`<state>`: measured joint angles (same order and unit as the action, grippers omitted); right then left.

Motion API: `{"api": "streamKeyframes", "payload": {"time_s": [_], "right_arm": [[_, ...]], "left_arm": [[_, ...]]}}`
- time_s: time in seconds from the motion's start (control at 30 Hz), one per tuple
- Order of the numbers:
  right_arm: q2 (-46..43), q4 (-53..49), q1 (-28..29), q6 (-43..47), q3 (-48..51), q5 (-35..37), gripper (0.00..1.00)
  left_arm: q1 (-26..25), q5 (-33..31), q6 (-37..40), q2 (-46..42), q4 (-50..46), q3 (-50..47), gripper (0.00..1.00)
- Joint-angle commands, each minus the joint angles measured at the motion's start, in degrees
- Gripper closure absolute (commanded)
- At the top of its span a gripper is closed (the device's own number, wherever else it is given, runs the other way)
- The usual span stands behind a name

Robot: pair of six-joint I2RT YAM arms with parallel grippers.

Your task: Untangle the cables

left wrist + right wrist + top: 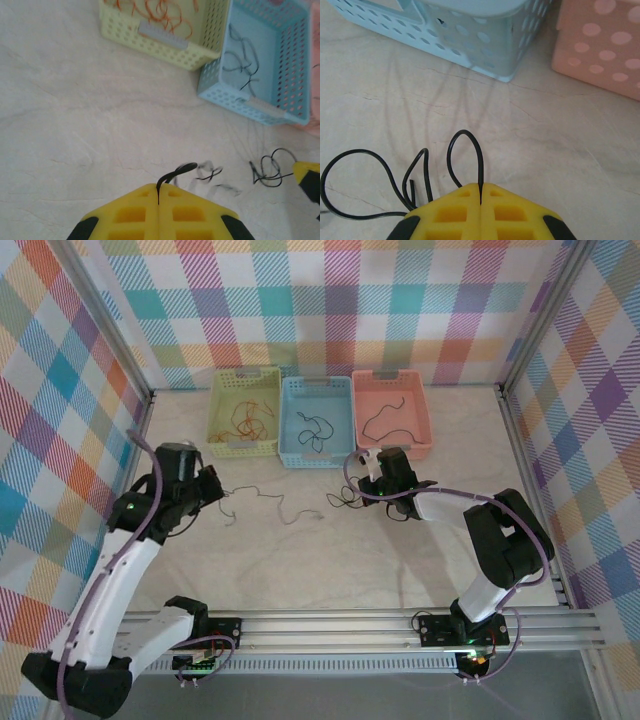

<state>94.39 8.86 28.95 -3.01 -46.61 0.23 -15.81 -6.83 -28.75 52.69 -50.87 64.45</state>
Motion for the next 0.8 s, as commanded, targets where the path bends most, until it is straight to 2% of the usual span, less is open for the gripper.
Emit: {"api": "streamKeyframes", "payload": {"time_s": [0.0, 0.13, 0.2, 0.47, 0.77], "right_arm": [[-0.95, -0.61, 0.32, -0.96, -1.38, 1.87, 1.0], [-0.91, -0.69, 0.32, -0.86, -1.44, 2.15, 1.0], [-0.85, -0.69, 0.32, -0.95, -1.49, 1.97, 1.0], [-0.87, -0.39, 0.32, -0.77, -1.38, 0.53, 1.0], [-0.99, -0.07, 0.32, -0.77, -1.42, -0.62, 1.0]], "left_arm": [[0.38, -4.07, 2.08, -3.09, -6.35, 5.85, 1.0], [0.41, -7.79, 3.45, -5.66, -9.19, 10.49, 1.0], [0.35, -6.27, 4.09, -6.11, -9.21, 12.0, 1.0], [0.34, 14.55, 4.15, -3.21, -3.14, 13.51, 1.0], [0.34, 27.45, 2.92, 2.54, 2.04, 15.57, 1.0]]}}
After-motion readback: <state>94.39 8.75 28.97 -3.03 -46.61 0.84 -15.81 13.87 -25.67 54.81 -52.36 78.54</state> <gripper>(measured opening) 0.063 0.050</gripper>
